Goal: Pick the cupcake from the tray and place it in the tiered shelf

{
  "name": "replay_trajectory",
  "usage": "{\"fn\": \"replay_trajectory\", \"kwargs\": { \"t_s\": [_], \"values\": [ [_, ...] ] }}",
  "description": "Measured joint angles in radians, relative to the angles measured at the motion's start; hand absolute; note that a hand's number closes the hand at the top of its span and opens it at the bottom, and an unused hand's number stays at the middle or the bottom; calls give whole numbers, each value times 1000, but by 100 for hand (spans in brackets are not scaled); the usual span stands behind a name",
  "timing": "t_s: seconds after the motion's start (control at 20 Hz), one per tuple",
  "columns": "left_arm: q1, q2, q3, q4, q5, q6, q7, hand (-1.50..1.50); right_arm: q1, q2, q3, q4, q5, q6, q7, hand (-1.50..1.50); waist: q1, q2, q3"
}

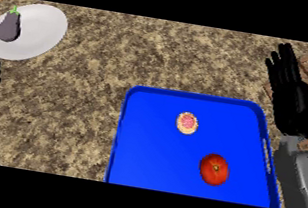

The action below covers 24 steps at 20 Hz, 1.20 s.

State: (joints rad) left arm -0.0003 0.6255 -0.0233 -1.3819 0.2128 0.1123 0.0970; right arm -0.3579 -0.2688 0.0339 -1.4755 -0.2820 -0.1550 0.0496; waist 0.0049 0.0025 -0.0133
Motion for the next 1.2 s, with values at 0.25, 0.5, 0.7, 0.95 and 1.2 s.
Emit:
{"fn": "replay_trajectory", "kwargs": {
  "t_s": [0.25, 0.5, 0.7, 0.95, 1.2],
  "values": [
    [-22, -97, -10, 36, 44, 0, 48, 0, 44, -105, -35, -50, 61, 29, -35, 150, -16, -3, 9],
    [-35, -196, -30, 42, 96, 5, 74, 0, 119, -234, -27, 8, 231, -12, 21, -150, -23, -6, 3],
    [-42, -240, -43, 21, 96, 25, 103, 0, 170, -233, -36, 12, 226, 22, -25, -150, -9, -16, 0],
    [-46, -271, -52, 25, 92, 19, 119, 0, 249, -272, -30, -49, 181, 155, -40, -150, -11, -13, 14],
    [-27, -289, -56, 11, 81, 16, 114, 0, 288, -335, -5, -227, 128, 267, 111, -150, -15, -13, 19]
  ]
}}
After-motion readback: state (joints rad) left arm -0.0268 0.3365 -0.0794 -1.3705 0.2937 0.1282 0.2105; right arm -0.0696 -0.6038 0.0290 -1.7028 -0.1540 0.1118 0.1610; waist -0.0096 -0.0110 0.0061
